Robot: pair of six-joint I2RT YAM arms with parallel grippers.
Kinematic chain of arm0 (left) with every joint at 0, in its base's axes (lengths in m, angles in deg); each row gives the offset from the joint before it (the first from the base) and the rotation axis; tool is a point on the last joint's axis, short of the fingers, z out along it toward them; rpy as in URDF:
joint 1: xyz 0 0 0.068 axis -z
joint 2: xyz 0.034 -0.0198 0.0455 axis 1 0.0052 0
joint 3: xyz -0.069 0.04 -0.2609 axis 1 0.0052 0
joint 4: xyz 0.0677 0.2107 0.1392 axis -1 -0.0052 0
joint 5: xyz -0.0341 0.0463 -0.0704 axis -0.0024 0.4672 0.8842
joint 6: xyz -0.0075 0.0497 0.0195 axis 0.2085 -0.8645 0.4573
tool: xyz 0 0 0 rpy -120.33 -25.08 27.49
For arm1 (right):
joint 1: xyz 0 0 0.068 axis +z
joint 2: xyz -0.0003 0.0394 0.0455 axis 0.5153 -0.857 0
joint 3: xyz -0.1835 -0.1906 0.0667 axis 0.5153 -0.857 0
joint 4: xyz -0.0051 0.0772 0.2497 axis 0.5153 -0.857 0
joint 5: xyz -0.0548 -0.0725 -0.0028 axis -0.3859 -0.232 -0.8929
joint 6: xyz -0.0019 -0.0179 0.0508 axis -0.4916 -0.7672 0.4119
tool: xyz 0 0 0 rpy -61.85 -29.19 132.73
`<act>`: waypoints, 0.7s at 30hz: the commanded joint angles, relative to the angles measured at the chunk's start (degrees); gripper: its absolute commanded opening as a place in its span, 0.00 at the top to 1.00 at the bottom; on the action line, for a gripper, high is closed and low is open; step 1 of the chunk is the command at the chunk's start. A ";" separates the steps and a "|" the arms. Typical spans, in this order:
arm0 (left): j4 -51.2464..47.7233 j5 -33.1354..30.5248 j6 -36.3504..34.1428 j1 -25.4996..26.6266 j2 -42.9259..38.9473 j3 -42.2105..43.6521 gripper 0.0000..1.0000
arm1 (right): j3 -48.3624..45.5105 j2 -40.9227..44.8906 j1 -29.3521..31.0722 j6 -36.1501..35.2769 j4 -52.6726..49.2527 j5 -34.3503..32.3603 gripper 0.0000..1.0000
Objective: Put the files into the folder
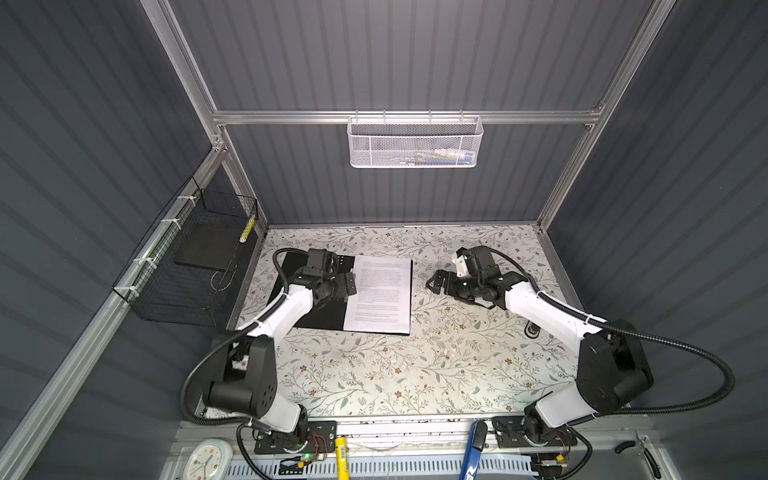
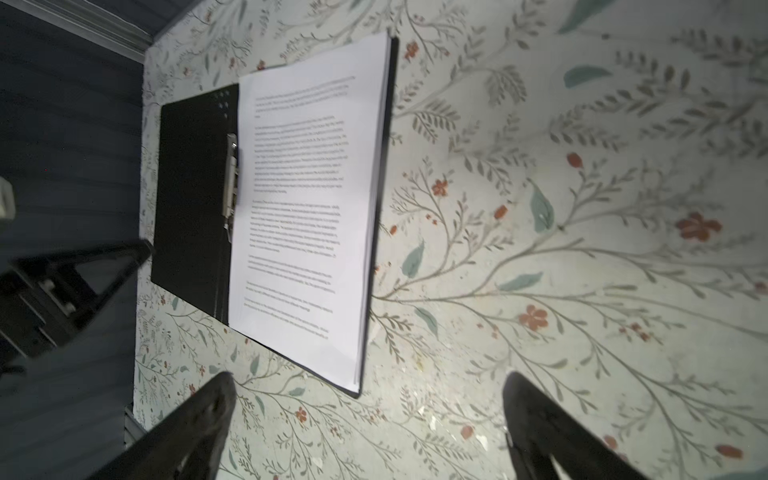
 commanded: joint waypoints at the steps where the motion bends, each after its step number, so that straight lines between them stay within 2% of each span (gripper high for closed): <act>1: 3.32 9.61 1.46 -3.05 6.04 -4.29 0.00 | -7.18 3.98 -0.01 1.37 3.46 2.58 0.01; 6: 0.94 12.36 -1.57 -3.46 15.44 -10.58 0.00 | -14.31 10.40 -0.67 0.92 4.21 2.60 0.01; 9: 0.86 16.41 -2.84 -3.45 17.93 -11.61 0.00 | -16.98 13.48 -1.88 0.43 4.12 5.78 0.01; 21: -0.51 22.79 -3.91 -2.02 19.99 -8.78 0.00 | -19.52 14.43 -8.00 1.17 6.21 11.78 0.01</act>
